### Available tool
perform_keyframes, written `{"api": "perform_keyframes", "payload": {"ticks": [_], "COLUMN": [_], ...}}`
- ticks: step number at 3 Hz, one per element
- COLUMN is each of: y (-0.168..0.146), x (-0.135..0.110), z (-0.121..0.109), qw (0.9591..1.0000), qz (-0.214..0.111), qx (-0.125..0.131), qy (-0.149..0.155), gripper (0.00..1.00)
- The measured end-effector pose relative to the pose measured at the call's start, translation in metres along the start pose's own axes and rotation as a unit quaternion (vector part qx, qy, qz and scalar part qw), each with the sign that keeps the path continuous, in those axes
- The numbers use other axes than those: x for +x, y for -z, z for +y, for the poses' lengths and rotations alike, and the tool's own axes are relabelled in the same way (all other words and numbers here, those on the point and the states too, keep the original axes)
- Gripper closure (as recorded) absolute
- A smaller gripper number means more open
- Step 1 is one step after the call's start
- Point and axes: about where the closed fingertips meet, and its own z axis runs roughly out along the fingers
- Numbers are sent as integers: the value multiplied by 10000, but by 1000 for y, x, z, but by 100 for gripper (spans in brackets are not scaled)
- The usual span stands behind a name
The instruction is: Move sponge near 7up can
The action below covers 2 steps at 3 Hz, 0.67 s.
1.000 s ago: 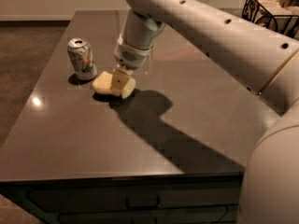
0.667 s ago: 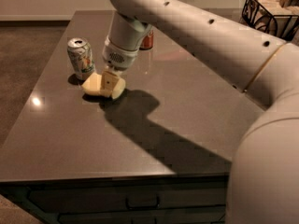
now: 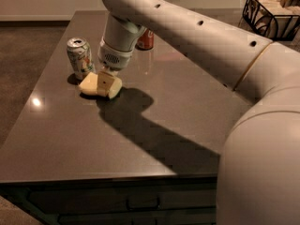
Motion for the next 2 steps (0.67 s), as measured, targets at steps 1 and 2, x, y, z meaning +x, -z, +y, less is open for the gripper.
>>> {"api": "perform_keyframes", "payload": {"ticks": [1, 2], "y": [-2, -4], "x": [0, -1], "z": [0, 1], "qw": [10000, 10000], "qz": [6, 13], "qx": [-13, -27], "qy": [7, 12], "gripper": [15, 0]}}
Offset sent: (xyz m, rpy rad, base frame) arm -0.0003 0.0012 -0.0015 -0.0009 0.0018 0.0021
